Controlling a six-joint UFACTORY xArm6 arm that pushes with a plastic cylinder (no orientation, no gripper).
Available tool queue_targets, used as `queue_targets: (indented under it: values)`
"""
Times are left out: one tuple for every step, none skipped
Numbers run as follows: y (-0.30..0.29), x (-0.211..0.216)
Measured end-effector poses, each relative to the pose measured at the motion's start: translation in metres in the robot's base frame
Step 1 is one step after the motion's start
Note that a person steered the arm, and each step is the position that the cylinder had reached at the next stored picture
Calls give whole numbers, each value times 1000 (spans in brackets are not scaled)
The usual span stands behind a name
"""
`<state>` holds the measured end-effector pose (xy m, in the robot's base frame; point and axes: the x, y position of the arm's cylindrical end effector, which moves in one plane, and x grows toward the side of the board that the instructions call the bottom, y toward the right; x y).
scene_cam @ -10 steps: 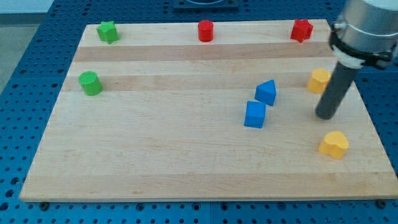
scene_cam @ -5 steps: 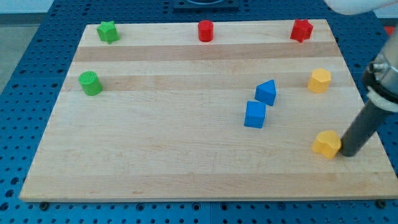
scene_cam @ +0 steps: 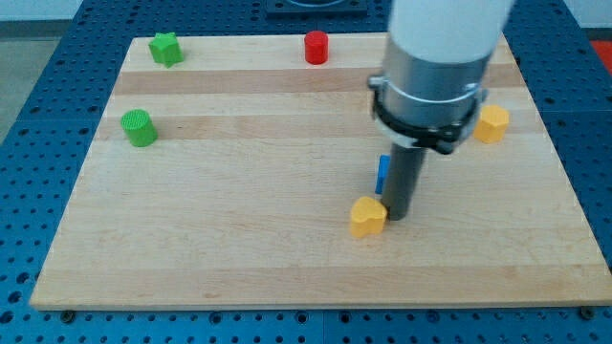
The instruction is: Move the yellow heart to the bottom center of the board
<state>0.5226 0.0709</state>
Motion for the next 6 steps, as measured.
queue_targets:
  values:
    - [-33,0]
    - [-60,1]
    - [-66,5]
    - [-58,6]
    - [-36,8]
    - [-13,20]
